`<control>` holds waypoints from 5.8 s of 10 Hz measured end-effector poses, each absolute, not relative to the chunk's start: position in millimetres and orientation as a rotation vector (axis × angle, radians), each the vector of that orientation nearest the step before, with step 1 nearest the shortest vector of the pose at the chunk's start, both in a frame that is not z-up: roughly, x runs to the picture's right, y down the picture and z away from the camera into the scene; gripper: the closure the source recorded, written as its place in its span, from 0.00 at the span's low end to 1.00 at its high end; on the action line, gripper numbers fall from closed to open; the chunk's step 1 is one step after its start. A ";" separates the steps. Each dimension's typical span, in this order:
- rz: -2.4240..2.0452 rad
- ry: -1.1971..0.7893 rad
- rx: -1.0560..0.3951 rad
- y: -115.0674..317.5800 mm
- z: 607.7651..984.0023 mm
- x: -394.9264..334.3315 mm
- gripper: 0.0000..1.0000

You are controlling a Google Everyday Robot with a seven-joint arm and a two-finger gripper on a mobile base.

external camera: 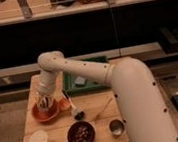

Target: Wipe red bowl with eraser

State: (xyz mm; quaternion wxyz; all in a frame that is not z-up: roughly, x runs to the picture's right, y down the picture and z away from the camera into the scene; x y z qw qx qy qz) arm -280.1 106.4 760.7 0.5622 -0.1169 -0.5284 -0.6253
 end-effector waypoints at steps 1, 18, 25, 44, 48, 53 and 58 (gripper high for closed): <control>-1.495 -1.256 -0.271 108.4 758.4 -293.4 0.91; -1.418 -1.191 -0.230 82.7 764.2 -249.0 0.91; -1.482 -1.248 -0.207 115.7 740.7 -278.6 0.91; -1.525 -1.276 -0.236 133.7 737.0 -301.3 0.91; -1.485 -1.283 -0.248 146.8 727.5 -268.8 0.91; -1.409 -1.262 -0.268 147.8 734.4 -237.5 0.91; -1.414 -1.211 -0.277 103.7 763.0 -233.8 0.91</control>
